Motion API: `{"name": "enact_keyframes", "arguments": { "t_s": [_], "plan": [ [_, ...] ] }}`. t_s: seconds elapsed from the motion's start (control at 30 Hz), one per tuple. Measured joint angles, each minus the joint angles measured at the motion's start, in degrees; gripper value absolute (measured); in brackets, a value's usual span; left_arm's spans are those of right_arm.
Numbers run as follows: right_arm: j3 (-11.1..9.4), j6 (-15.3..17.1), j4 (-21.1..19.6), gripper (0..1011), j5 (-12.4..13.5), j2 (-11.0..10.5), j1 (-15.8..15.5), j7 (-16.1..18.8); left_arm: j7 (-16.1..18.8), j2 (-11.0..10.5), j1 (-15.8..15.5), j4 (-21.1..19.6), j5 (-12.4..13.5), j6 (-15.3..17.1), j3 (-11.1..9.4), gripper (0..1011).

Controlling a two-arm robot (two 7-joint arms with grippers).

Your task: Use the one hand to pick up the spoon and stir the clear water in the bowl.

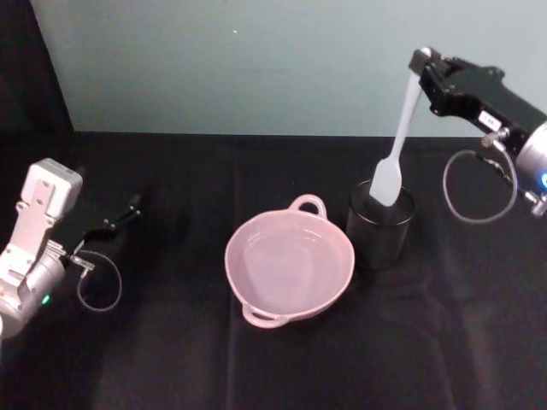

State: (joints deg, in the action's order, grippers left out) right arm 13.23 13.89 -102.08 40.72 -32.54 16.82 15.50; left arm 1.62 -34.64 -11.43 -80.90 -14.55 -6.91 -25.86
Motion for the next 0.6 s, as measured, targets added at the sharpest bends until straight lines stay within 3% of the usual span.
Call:
{"name": "enact_keyframes", "arguments": {
  "t_s": [0.6],
  "plan": [
    [0.63,-3.1,6.76,96,1.73,2.39,-1.52,-0.67,0.0,0.0,0.0,0.0,0.0,0.0,0.0,1011]
  ]
}}
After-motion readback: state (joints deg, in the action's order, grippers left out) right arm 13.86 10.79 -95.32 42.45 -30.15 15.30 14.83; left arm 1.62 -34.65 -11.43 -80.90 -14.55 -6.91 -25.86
